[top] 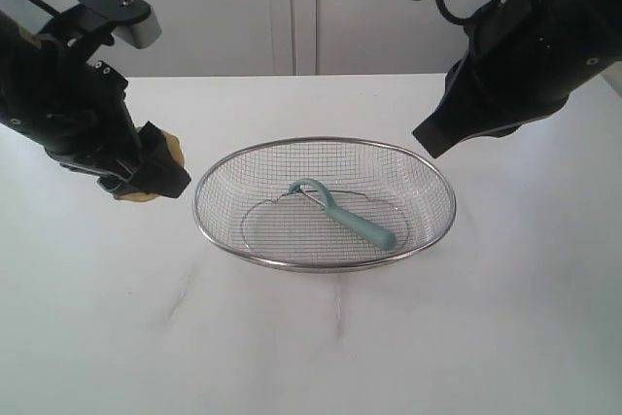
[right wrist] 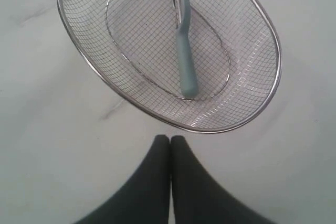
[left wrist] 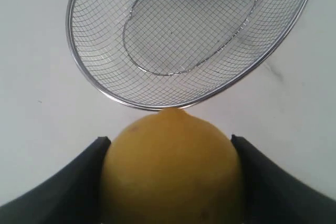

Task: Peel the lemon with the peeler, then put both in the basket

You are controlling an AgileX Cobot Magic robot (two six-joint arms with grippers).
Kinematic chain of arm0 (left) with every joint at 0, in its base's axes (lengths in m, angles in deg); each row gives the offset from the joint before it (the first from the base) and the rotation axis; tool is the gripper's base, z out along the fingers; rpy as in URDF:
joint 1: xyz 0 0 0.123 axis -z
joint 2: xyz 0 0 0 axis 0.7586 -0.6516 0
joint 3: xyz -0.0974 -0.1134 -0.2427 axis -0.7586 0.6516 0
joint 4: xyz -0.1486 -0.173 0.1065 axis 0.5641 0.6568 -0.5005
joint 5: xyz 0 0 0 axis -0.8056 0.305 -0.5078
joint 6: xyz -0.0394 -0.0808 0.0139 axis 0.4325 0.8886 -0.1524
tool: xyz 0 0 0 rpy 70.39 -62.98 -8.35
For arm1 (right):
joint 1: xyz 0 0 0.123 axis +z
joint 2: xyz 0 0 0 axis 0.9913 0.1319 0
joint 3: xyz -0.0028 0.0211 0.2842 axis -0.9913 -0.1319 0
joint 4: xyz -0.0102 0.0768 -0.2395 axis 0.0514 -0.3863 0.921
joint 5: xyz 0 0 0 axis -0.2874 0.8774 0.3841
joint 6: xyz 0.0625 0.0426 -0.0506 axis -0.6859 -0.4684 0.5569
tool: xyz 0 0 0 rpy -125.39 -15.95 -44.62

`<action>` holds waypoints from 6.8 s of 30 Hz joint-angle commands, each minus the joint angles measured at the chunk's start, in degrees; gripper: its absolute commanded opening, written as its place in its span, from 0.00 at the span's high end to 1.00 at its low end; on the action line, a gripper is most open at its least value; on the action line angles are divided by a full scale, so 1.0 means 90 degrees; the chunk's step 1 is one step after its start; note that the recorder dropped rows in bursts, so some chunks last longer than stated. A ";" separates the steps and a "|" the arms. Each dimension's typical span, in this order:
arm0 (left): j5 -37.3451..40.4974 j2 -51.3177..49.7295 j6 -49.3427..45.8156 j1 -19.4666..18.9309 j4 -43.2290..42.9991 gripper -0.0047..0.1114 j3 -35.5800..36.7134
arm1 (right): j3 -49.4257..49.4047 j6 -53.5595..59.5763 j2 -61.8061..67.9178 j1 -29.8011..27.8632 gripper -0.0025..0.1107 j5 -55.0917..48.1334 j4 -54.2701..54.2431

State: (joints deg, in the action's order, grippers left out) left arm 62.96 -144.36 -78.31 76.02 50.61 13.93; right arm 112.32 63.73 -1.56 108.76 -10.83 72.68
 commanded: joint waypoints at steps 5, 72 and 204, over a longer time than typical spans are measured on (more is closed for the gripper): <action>0.0501 -0.1143 -0.0087 0.0461 0.0161 0.96 -0.1527 | 0.0028 -0.0049 -0.0041 -0.0011 0.98 0.0011 -0.0060; -0.0801 -0.4720 -0.0114 0.0819 0.0213 0.96 -0.3150 | 0.0028 -0.0031 -0.0041 -0.0011 0.98 -0.0070 -0.0075; 0.0297 0.4084 0.2582 0.0796 -0.1632 0.96 0.1664 | 0.0028 -0.0043 0.0035 -0.0011 0.98 0.0482 -0.0336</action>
State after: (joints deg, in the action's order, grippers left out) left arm 65.48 -108.01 -55.60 83.18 35.22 28.62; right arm 112.32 63.73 -1.17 108.76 -7.83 69.91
